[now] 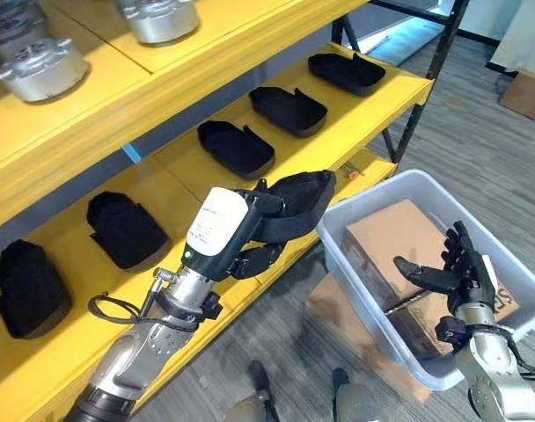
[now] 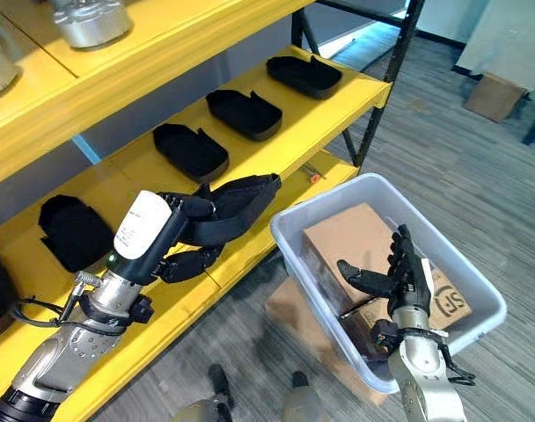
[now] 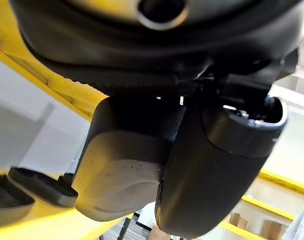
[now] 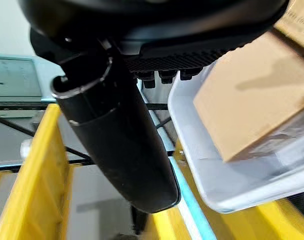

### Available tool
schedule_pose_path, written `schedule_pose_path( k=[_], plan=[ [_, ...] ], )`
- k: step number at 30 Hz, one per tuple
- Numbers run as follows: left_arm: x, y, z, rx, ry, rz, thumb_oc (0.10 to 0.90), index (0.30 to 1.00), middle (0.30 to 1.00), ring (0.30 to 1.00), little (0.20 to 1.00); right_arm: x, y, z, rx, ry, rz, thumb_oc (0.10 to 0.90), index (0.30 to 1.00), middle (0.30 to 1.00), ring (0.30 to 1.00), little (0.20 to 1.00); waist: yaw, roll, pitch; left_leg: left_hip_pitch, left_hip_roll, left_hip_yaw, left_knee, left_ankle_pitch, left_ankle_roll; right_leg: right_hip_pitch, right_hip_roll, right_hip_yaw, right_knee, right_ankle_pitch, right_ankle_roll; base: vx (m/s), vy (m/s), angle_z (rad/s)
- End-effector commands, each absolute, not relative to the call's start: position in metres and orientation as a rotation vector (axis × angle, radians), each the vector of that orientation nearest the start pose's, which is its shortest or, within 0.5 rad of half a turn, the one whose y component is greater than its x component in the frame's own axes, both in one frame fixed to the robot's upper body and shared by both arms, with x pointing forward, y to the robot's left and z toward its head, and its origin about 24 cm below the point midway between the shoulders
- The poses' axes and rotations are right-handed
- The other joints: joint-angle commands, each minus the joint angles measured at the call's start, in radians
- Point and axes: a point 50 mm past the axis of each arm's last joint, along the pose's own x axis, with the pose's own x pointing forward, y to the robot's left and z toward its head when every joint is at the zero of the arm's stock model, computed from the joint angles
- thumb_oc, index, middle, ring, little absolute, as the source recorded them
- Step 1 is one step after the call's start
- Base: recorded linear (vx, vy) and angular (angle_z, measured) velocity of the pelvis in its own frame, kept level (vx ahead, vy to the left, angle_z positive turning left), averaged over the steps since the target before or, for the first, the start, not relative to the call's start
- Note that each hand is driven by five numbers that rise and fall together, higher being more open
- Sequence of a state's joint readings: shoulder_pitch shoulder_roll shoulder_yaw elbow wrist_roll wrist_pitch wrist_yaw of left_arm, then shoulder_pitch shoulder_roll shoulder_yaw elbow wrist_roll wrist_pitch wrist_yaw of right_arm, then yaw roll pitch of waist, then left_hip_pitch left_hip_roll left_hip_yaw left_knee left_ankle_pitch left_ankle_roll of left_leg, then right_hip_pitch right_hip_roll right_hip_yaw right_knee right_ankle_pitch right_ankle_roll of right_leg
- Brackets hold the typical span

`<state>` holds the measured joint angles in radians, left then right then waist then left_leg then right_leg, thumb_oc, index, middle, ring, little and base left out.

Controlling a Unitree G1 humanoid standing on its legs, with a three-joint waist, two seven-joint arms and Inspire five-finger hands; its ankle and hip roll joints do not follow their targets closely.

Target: Move parts from the plastic box to the shelf.

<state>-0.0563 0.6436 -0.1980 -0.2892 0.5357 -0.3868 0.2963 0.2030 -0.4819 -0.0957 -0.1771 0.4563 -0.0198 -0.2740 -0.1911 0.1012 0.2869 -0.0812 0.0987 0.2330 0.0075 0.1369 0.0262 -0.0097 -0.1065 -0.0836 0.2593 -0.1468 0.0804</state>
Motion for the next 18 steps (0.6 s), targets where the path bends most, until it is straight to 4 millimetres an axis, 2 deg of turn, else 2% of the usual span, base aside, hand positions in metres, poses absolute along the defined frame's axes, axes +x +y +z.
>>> schedule_pose_path(
  k=[1,2,3,5,7,9,12,17,18],
  plan=[
    [0.215,0.164,0.210,0.871,-1.207,0.033,0.400,0.300,0.300,0.300,0.300,0.222,-0.256,0.144,-0.120,-0.442,-0.268,0.900,1.000,1.000,1.000,1.000,-0.024,-0.100,-0.102,0.116,-0.002,0.035,0.092,-0.223,-0.023,0.042,0.050,0.053,-0.154,0.085,-0.034,-0.10,0.132,0.37],
    [0.215,0.165,0.211,0.872,-1.208,0.051,0.400,0.300,0.300,0.300,0.300,0.223,-0.254,0.144,-0.129,-0.442,-0.253,0.900,1.000,1.000,1.000,1.000,-0.023,-0.097,-0.109,0.134,0.016,0.036,0.096,-0.216,-0.028,0.032,0.042,0.042,-0.145,0.084,-0.038,-0.09,0.173,0.49],
    [0.215,0.167,0.211,0.866,-1.215,0.079,0.400,0.300,0.300,0.300,0.300,0.227,-0.252,0.145,-0.131,-0.446,-0.233,0.900,1.000,1.000,1.000,1.000,-0.022,-0.091,-0.116,0.157,0.052,0.030,0.116,-0.194,-0.049,0.024,0.028,0.024,-0.129,0.072,-0.044,-0.10,0.174,0.51],
    [0.215,0.167,0.211,0.873,-1.219,0.109,0.400,0.300,0.300,0.300,0.300,0.230,-0.250,0.146,-0.145,-0.447,-0.217,0.900,1.000,1.000,1.000,1.000,-0.020,-0.084,-0.122,0.176,0.083,0.014,0.134,-0.175,-0.069,0.018,0.017,0.013,-0.120,0.060,-0.046,-0.05,0.185,0.33],
    [0.214,0.170,0.210,0.886,-1.248,0.175,0.400,0.300,0.300,0.300,0.300,0.235,-0.248,0.150,-0.159,-0.462,-0.190,0.900,1.000,1.000,1.000,1.000,-0.016,-0.065,-0.127,0.186,0.122,0.000,0.140,-0.123,-0.097,0.002,0.004,0.009,-0.105,0.053,-0.051,-0.08,0.363,0.25],
    [0.212,0.171,0.211,0.901,-1.265,0.217,0.400,0.300,0.300,0.300,0.300,0.237,-0.247,0.153,-0.175,-0.469,-0.178,0.900,1.000,1.000,1.000,1.000,-0.018,-0.056,-0.129,0.191,0.128,0.003,0.126,-0.135,-0.098,-0.009,-0.005,0.005,-0.087,0.042,-0.048,-0.05,0.307,0.27],
    [0.216,0.171,0.214,0.946,-1.284,0.277,0.400,0.300,0.300,0.300,0.300,0.240,-0.247,0.154,-0.216,-0.460,-0.207,0.900,1.000,1.000,1.000,1.000,-0.019,-0.034,-0.127,0.186,0.146,0.027,0.088,-0.112,-0.110,-0.012,-0.032,-0.023,-0.066,0.031,-0.034,-0.03,0.279,0.36],
    [0.218,0.171,0.217,0.955,-1.300,0.327,0.400,0.300,0.300,0.300,0.300,0.249,-0.245,0.159,-0.262,-0.473,-0.250,0.900,1.000,1.000,1.000,1.000,0.002,-0.029,-0.137,0.201,0.130,0.017,-0.001,-0.140,-0.115,0.004,-0.077,-0.048,-0.084,0.052,0.008,-0.01,0.299,0.63],
    [0.217,0.173,0.219,0.957,-1.315,0.342,0.400,0.300,0.300,0.300,0.300,0.250,-0.240,0.159,-0.276,-0.472,-0.260,0.900,1.000,1.000,1.000,1.000,0.016,-0.036,-0.146,0.208,0.119,0.011,-0.039,-0.146,-0.114,0.020,-0.097,-0.068,-0.110,0.072,0.028,0.03,0.287,0.58]
  ],
)
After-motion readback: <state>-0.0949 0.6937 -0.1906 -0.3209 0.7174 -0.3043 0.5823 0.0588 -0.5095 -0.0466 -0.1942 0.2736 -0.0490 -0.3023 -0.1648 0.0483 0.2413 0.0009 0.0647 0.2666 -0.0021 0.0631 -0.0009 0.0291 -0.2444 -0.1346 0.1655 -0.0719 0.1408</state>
